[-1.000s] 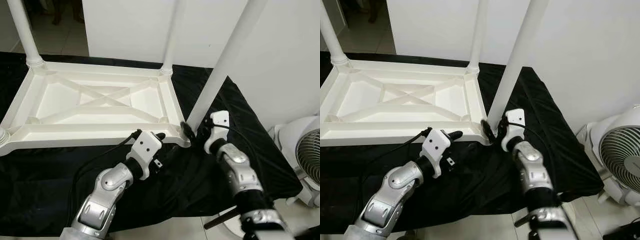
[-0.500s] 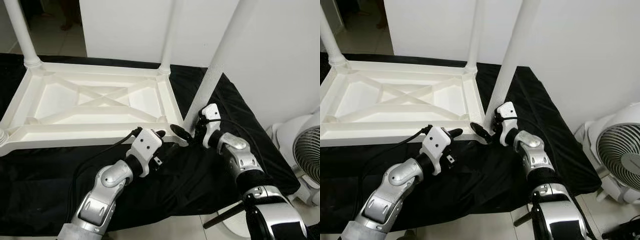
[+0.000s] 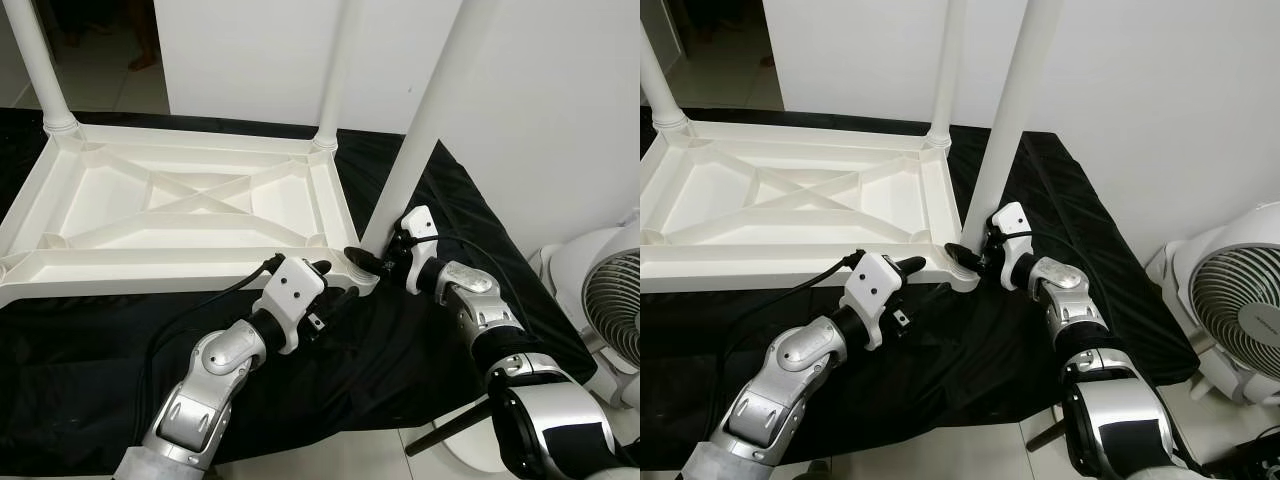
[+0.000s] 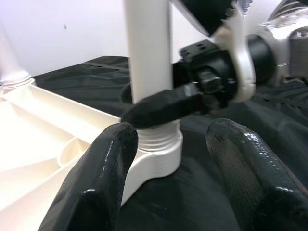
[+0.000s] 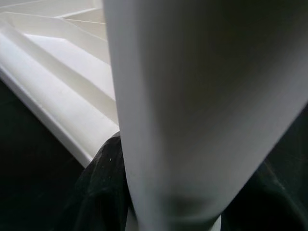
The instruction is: Building children table
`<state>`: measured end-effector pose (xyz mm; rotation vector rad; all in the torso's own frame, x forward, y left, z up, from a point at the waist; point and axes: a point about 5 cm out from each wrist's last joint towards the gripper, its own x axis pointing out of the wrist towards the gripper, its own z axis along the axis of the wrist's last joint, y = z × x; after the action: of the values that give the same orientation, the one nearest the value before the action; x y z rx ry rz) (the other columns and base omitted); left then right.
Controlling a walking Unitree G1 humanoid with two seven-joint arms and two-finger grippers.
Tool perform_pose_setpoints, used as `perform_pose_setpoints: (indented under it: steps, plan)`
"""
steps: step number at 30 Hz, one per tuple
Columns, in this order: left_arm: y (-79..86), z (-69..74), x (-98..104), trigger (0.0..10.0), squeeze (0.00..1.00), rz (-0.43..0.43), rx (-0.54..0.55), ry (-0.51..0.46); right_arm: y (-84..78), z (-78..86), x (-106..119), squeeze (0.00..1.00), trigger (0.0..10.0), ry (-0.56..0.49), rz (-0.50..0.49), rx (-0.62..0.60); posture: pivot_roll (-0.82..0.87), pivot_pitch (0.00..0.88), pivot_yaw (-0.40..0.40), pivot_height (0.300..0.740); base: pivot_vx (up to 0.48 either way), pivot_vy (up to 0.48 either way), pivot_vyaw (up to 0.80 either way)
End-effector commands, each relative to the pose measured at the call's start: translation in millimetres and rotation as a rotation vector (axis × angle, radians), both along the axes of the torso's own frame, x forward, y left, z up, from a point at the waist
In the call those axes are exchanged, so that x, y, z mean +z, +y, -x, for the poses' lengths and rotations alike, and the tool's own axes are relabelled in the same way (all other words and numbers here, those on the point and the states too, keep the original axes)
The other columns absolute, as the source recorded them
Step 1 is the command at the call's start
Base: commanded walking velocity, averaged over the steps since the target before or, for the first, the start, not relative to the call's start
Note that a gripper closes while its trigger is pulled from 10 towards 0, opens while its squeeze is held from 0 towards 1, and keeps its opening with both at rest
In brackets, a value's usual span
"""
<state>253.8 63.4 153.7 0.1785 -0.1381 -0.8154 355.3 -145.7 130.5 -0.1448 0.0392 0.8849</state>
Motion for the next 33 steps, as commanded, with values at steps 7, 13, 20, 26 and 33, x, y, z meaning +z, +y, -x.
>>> perform_pose_setpoints:
  steps: [7, 13, 20, 26, 33]
  plan:
    - [-4.0, 0.6, -1, 10.0, 0.0, 0.0, -0.004, 0.001, -5.3, 16.4, -20, 0.0, 10.0, 0.044, 0.026, 0.03, 0.16, 0.0, -0.123, 0.74, 0.0, 0.0, 0.0]
    - [-6.5, 0.8, -2, 10.0, 0.0, 0.007, -0.017, 0.007, 2.4, 21.1, -14, 0.0, 10.0, -0.032, -0.084, -0.181, 0.14, 0.0, -0.114, 0.74, 0.0, 0.0, 0.0]
    - [-7.8, 0.5, -2, 10.0, 0.0, 0.011, -0.025, 0.011, 20.6, 29.5, -13, 0.0, 10.0, -0.021, -0.169, -0.426, 0.13, 0.0, -0.11, 0.74, 0.0, 0.0, 0.0]
    - [-10.5, 0.1, -1, 10.0, 0.0, 0.017, -0.037, 0.013, 20.6, 37.2, -23, 0.0, 10.0, 0.035, -0.122, -0.851, 0.12, 0.0, -0.104, 0.74, 0.0, 0.0, 0.0]
    - [-11.1, -0.8, -1, 10.0, 0.0, 0.017, -0.043, 0.012, 32.1, 43.5, -13, 0.0, 10.0, 0.025, -0.155, -0.867, 0.12, 0.0, -0.104, 0.74, 0.0, 0.0, 0.0]
